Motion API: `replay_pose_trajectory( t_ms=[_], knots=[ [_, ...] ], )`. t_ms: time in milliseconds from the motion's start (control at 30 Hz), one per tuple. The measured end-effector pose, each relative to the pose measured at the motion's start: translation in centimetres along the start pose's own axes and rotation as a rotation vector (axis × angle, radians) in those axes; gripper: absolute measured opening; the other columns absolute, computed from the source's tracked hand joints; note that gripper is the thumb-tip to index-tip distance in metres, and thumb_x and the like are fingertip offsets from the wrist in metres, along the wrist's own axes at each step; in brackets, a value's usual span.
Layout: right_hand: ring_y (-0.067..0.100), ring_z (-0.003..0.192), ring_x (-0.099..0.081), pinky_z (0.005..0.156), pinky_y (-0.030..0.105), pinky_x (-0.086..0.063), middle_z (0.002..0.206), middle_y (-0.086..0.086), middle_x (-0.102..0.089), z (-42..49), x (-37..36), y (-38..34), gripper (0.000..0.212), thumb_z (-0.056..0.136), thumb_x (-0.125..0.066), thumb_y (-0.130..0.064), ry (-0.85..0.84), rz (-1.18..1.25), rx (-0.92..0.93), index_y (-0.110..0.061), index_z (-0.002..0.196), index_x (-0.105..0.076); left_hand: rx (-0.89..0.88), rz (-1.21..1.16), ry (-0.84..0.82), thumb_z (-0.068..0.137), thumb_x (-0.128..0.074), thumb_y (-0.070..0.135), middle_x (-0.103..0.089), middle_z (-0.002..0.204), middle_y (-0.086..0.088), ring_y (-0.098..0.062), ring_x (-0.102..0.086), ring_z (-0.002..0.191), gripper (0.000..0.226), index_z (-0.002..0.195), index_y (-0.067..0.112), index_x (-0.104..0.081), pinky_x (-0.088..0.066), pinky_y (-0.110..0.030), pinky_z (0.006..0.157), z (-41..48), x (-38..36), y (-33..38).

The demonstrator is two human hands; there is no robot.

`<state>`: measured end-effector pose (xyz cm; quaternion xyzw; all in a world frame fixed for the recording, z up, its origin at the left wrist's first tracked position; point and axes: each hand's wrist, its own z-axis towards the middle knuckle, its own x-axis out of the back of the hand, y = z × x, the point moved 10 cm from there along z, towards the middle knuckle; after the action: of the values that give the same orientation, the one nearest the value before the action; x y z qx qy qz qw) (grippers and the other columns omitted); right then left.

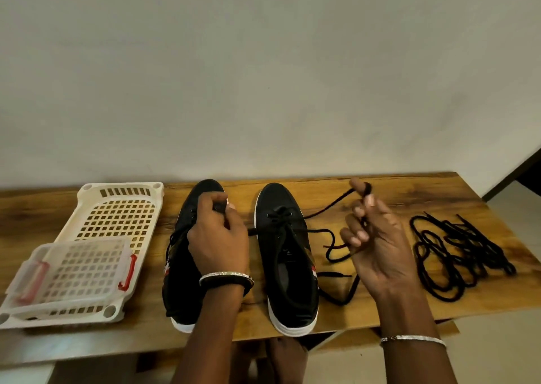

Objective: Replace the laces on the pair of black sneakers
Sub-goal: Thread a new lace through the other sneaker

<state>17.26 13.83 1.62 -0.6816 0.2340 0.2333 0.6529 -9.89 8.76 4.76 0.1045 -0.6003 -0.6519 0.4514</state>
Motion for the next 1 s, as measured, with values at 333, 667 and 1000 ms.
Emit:
replay_pose_trajectory(
  t_ms=[333,667,1000],
  knots=[
    [0.008,0.039,-0.04,0.042,0.02,-0.032,0.05,-0.002,-0.058,-2.1,-7.3,4.5,0.029,0.087,-0.067,-0.023,-0.361,-0.546,-0.088,0.004,0.077,-0.071,-0.604,-0.265,-0.439,0.101,-0.046,0.014,-0.066,0.098,0.002,-0.01,-0.064,0.091,0.024,0.105,0.01,-0.069,-0.052,-0.034,0.072,-5.1,-4.2,7.9],
    [0.017,0.064,-0.063,0.057,0.022,-0.052,0.074,0.014,-0.069,-0.6,-2.5,4.4,0.028,0.079,-0.073,-0.008,-0.176,-0.427,-0.186,0.003,0.104,-0.069,-0.541,0.172,-0.399,0.086,-0.057,0.057,-0.054,0.069,0.016,-0.005,-0.051,0.074,0.024,0.085,0.038,-0.071,-0.048,-0.029,0.064,-2.1,-4.3,4.2],
    [0.028,0.104,-0.073,0.088,0.028,-0.06,0.106,0.022,-0.075,-0.6,-3.4,4.7,0.027,0.088,-0.062,0.009,-0.174,-0.33,-0.148,0.005,0.114,-0.069,-0.308,0.019,-0.58,0.09,-0.071,0.023,-0.071,0.088,0.017,0.001,-0.065,0.082,0.013,0.1,0.029,-0.075,-0.058,-0.027,0.074,-1.9,-6.0,1.8]
  ],
)
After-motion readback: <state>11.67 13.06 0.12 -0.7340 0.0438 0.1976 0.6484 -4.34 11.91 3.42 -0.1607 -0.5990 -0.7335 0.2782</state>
